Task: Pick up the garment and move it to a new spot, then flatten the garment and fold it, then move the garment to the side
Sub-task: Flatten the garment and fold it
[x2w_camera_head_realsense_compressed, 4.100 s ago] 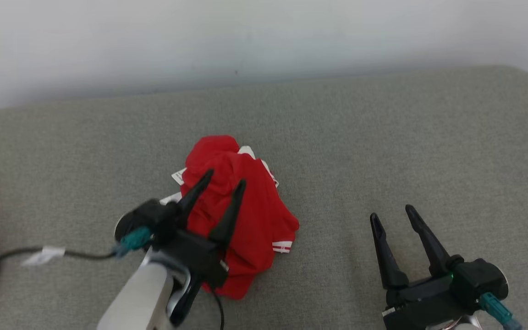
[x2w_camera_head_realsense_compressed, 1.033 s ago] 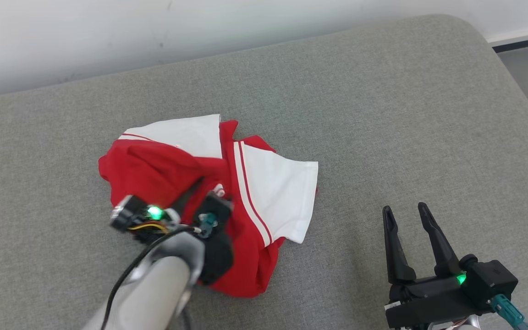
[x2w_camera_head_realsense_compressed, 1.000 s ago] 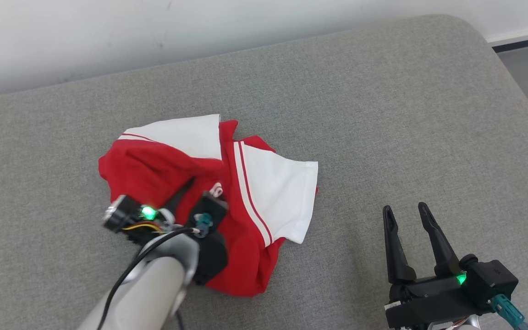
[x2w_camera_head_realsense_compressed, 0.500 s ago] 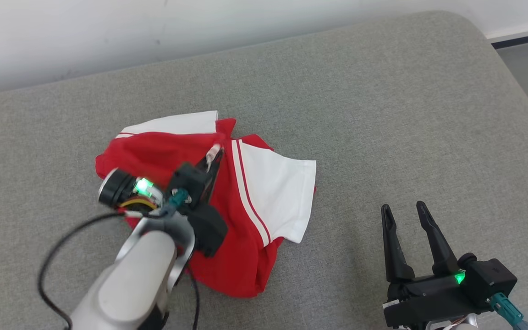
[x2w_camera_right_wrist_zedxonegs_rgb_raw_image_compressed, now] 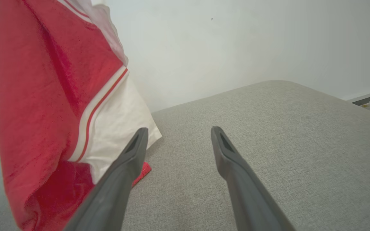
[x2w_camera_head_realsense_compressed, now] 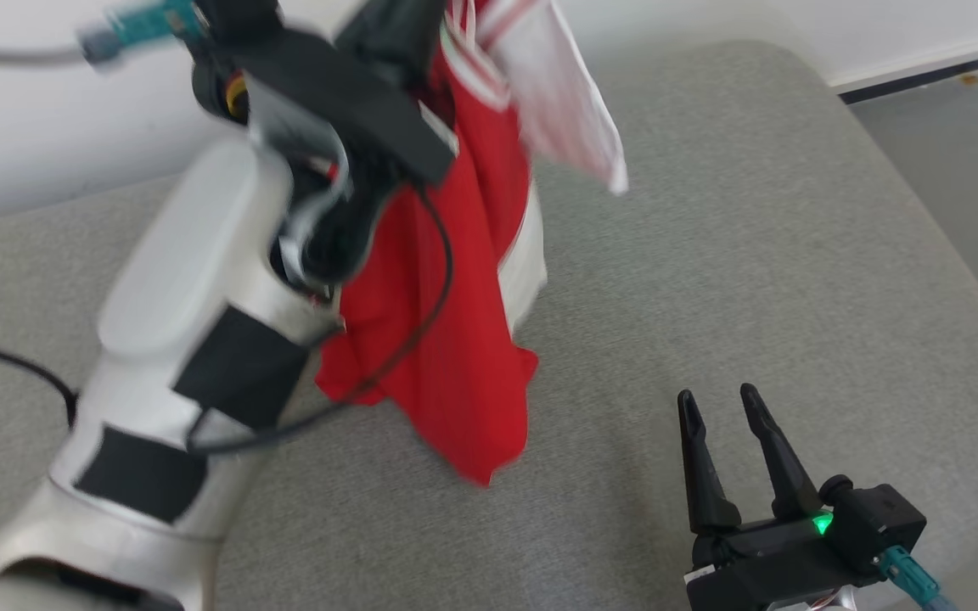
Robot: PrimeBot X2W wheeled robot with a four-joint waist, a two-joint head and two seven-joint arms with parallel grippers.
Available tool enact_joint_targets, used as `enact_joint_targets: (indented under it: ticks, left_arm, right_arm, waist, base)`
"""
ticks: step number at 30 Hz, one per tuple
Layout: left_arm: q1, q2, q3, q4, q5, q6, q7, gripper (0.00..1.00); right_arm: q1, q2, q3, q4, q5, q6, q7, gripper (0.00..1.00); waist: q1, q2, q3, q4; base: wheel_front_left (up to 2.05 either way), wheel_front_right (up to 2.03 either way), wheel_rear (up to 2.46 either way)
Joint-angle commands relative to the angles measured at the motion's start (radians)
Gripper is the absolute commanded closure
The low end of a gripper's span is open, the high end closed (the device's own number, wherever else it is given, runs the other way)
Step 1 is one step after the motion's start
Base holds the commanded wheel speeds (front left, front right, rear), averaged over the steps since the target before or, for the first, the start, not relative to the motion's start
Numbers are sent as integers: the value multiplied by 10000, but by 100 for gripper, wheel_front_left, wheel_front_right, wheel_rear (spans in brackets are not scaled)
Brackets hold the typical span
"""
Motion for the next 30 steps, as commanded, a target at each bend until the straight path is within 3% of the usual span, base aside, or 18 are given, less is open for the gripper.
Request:
enact_joint_targets:
  ticks: [1,5,8,12,14,15,18,21,25,30]
  left_arm:
    - [-497,6,48,152,-815,283,-55,100]
    - [-1485,-1,-21,426,-2301,883,-343,100]
    - [-2119,0,-74,411,-4352,1559,-716,100]
    - [-2025,8,146,415,-6091,2178,-1137,100]
    - [-1682,182,244,522,-6103,2297,-1231,100]
    - [-1102,746,260,703,-5932,2369,-1261,100]
    - [-146,1700,335,805,-5619,2266,-1464,100]
    - [683,2317,734,862,-5808,2100,-1702,100]
    - [769,2323,991,593,-6107,1874,-1686,100]
    - [60,1453,619,500,-6275,2158,-1297,100]
  right_arm:
    - [96,38,81,65,73,4,-4,0]
    - [204,57,115,119,122,4,-4,0]
    - [206,83,13,69,109,4,-4,0]
    - [246,128,-205,-61,114,4,-4,0]
    - [274,131,-323,-136,74,4,-4,0]
    - [292,142,-393,-160,45,4,-4,0]
    - [250,151,-368,-206,105,4,-4,0]
    - [309,136,-460,-203,146,4,-4,0]
    - [395,138,-506,-102,15,4,-4,0]
    - [291,139,-350,-80,31,4,-4,0]
  waist:
    - [0,0,-259,-409]
    - [0,0,-341,-599]
    - [0,0,-270,-628]
    - [0,0,-177,-579]
    - [0,0,-82,-447]
    - [0,0,-36,-351]
    - [0,0,41,-224]
    - [0,0,6,8]
    - [0,0,-165,276]
    - [0,0,-352,215]
  base:
    - [0,0,0]
    - [0,0,0]
    - [0,0,0]
    - [0,0,0]
    - [0,0,0]
    - [0,0,0]
    - [0,0,0]
    - [0,0,0]
    - [0,0,0]
    - [0,0,0]
